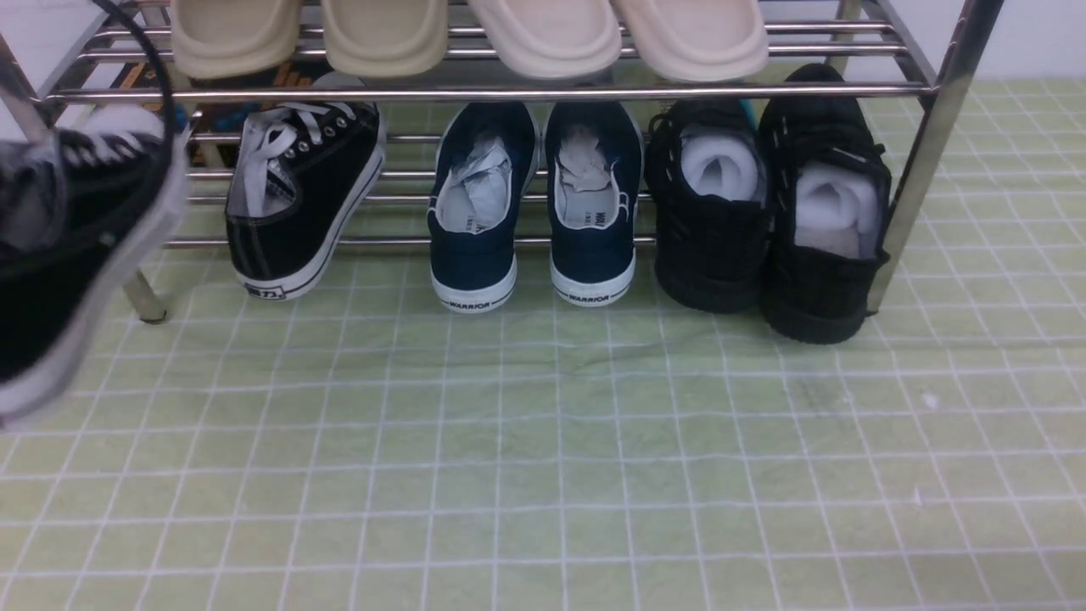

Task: Take the shoes off the shelf with your hand from the green coffee tablecloth.
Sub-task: 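Set the held shoe down on the floor in front of the rack with the left gripper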

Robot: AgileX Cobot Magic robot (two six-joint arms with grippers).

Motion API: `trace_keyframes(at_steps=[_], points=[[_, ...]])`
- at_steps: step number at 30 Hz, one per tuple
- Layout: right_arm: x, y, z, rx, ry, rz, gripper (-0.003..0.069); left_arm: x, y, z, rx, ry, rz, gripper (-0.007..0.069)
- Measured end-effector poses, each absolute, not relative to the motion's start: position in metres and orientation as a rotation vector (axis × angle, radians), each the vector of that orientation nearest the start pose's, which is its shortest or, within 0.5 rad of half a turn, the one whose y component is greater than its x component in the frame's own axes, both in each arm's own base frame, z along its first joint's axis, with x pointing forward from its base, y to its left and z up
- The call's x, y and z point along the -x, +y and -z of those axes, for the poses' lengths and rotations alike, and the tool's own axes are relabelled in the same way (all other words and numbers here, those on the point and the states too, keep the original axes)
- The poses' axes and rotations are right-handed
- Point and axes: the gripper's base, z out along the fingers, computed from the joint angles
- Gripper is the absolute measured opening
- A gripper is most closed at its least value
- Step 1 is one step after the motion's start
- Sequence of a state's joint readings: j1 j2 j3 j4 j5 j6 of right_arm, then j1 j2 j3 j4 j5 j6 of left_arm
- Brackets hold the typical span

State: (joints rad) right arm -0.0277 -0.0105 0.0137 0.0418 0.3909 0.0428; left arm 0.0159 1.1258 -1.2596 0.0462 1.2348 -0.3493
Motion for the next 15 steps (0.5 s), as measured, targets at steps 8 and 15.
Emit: trace_keyframes(at_steps=[8, 15], points=[[-0.052, 0.000, -0.174, -0.091, 1.875, -0.052, 0.0239, -0.185, -0.006, -0.331, 0.538, 2.755, 0.228, 0.0011], [-0.052, 0.000, -0.174, -0.091, 1.875, -0.052, 0.0239, -0.173, -0.026, -0.291, 0.507, 2.900, 0.269, 0.0013]])
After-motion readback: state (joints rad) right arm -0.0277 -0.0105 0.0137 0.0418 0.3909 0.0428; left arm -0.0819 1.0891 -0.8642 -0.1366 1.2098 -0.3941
